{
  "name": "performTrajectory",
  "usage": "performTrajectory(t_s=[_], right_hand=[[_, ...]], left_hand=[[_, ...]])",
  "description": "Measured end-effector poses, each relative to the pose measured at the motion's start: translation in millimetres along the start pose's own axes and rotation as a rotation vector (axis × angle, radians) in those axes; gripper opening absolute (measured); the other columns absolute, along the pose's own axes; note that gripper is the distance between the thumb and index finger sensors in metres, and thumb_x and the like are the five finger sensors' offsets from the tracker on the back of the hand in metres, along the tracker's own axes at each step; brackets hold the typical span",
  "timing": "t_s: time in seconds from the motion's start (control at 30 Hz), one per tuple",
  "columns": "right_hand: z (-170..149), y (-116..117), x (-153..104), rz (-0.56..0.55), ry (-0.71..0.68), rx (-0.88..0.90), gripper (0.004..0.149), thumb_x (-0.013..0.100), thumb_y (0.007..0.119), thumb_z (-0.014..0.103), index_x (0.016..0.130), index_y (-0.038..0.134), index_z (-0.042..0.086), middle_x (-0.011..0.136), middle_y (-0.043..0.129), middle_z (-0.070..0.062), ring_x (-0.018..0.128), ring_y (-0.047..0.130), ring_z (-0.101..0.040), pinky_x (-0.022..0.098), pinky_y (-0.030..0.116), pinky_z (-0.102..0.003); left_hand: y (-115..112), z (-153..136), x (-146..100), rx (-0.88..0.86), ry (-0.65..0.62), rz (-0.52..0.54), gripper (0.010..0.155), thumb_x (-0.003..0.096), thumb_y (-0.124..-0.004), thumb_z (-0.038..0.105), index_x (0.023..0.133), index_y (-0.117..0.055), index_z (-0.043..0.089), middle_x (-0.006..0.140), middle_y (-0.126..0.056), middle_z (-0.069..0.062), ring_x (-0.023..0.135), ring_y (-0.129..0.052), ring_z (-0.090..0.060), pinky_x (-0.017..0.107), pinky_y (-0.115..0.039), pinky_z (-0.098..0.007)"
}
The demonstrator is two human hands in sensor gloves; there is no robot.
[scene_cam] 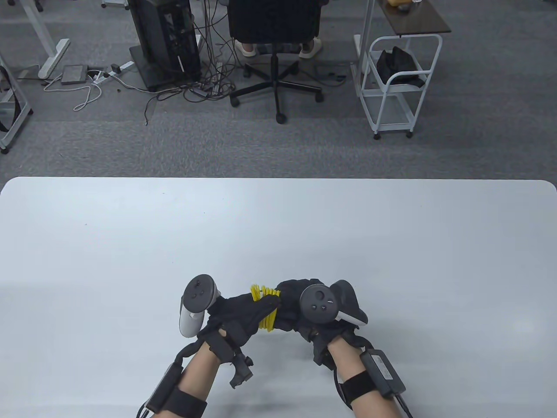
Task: Coil the rope
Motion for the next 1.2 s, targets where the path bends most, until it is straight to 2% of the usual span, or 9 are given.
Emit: performTrajectory(t_s=[0.03,0.13,0.33,0.43,0.73,1.07,1.2], right_hand=[[-1,-2,-3,-0.049,0.012,-0.030,0.041,0.059,0.069,0.038,0.094,0.072,0.017,0.102,0.073,-0.015,0.088,0.075,-0.046,0.066,0.049,-0.075],[-4,-5,-8,-0.101,0.037,-0.060,0.040,0.058,0.071,0.039,0.093,0.073,0.017,0.100,0.074,-0.014,0.087,0.076,-0.045,0.066,0.050,-0.074],[-5,-12,-18,-0.203,0.079,-0.027,0.040,0.058,0.071,0.040,0.091,0.074,0.017,0.098,0.076,-0.014,0.085,0.078,-0.044,0.065,0.051,-0.073],[-4,-14,-18,-0.235,0.091,0.049,0.040,0.058,0.072,0.040,0.090,0.074,0.017,0.097,0.077,-0.014,0.084,0.079,-0.044,0.065,0.052,-0.073],[11,-9,-16,-0.247,0.050,0.111,0.040,0.059,0.070,0.040,0.091,0.073,0.016,0.098,0.076,-0.015,0.084,0.079,-0.045,0.065,0.053,-0.073],[25,-9,-18,-0.303,-0.020,0.019,0.041,0.059,0.069,0.038,0.094,0.070,0.016,0.101,0.071,-0.016,0.086,0.076,-0.045,0.065,0.052,-0.072],[29,-5,-18,-0.282,-0.038,-0.001,0.041,0.059,0.069,0.039,0.093,0.072,0.016,0.100,0.072,-0.015,0.085,0.077,-0.045,0.065,0.053,-0.072]], left_hand=[[-2,-5,-1,-0.007,0.011,-0.010,0.049,0.0608,-0.065,0.047,0.092,-0.089,0.018,0.081,-0.105,-0.014,0.059,-0.111,-0.024,0.052,-0.087,-0.033],[-3,-12,-4,0.010,0.048,-0.029,0.050,0.0611,-0.063,0.048,0.091,-0.090,0.017,0.081,-0.105,-0.015,0.059,-0.111,-0.025,0.052,-0.086,-0.034],[-6,-24,-6,0.085,0.118,-0.067,0.052,0.0618,-0.060,0.048,0.092,-0.089,0.017,0.084,-0.103,-0.017,0.063,-0.109,-0.028,0.054,-0.084,-0.035],[-6,-26,-6,0.130,0.136,-0.075,0.054,0.0621,-0.059,0.048,0.094,-0.088,0.015,0.087,-0.101,-0.018,0.066,-0.107,-0.030,0.056,-0.083,-0.037],[6,-29,-13,0.227,0.170,0.076,0.058,0.0625,-0.057,0.048,0.100,-0.081,0.011,0.095,-0.092,-0.023,0.075,-0.101,-0.035,0.061,-0.078,-0.040],[12,-28,-18,0.224,0.166,0.205,0.059,0.0629,-0.056,0.048,0.106,-0.074,0.011,0.103,-0.083,-0.024,0.083,-0.094,-0.037,0.066,-0.073,-0.041],[19,-28,-22,0.178,0.143,0.303,0.059,0.0627,-0.057,0.047,0.106,-0.073,0.010,0.103,-0.082,-0.024,0.084,-0.094,-0.037,0.066,-0.072,-0.041]])
Point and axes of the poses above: the tracker on the back of each hand, its own z axis roughly to the thumb side, its own x axis roughly from the wrist to the fingertips, y = z × x, the point moved 2 cm from there along x, roughly from the wrist to the fingertips
